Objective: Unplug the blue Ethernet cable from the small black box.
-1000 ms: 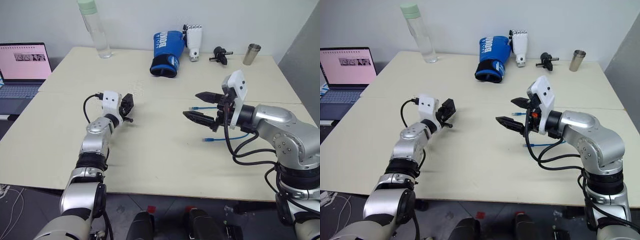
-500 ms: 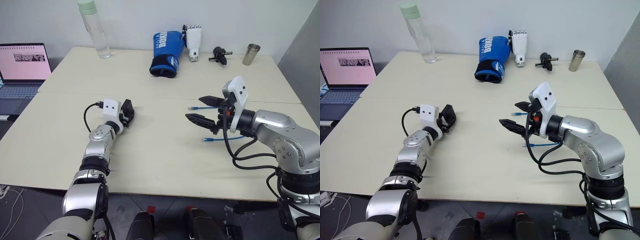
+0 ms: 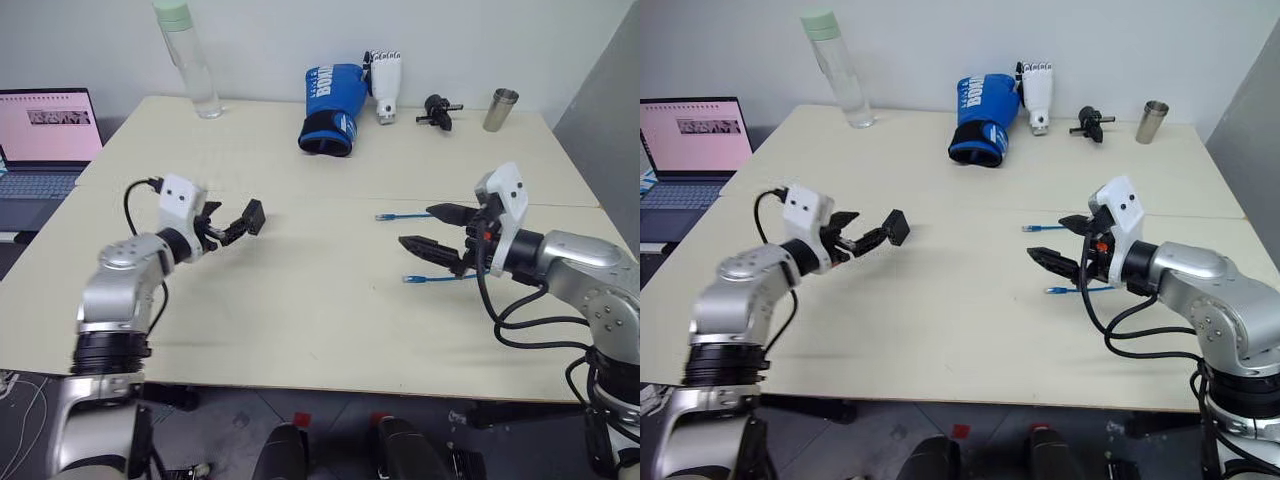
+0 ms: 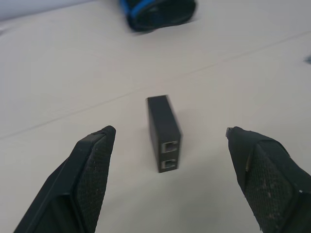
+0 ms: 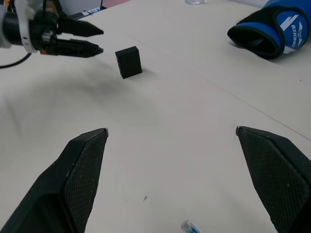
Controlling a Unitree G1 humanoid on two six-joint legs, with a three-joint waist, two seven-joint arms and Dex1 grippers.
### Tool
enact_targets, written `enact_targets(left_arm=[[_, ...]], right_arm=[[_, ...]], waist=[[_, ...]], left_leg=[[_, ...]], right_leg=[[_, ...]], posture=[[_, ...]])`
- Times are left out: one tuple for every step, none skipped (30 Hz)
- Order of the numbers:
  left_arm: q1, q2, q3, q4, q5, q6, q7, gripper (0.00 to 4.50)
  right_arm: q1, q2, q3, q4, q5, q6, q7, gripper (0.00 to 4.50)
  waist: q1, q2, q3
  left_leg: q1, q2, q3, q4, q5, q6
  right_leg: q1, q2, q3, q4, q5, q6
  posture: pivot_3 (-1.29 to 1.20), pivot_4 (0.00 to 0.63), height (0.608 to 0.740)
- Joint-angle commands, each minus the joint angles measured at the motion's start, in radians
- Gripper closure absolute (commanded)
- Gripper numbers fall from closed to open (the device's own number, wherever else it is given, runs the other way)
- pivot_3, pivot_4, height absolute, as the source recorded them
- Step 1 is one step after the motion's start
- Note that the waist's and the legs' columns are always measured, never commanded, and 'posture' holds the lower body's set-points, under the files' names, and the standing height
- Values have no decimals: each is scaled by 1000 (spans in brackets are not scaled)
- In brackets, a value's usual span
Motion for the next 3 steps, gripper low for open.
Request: enact_targets(left_arm=[[-21, 144, 19, -22, -47, 26, -185, 619], [-24, 165, 14, -2, -48, 21, -214, 619], [-28, 180, 9, 19, -43, 11, -234, 619]], right_arm=[[51, -63, -54, 8, -4, -25, 28, 0], [61, -73, -60, 14, -5, -32, 32, 0], [68, -77, -69, 20, -2, -35, 30, 0]], waist=[[0, 0, 0], [0, 0, 0], [0, 0, 0]], left_leg=[[0, 0, 0, 0, 0, 0], [0, 0, 1, -1, 0, 0], [0, 0, 1, -1, 0, 0]], right_leg=[[0, 0, 0, -1, 0, 0], [0, 0, 0, -1, 0, 0], [0, 0, 0, -1, 0, 0]], posture=[[0, 150, 740], [0, 150, 740], [0, 150, 740]])
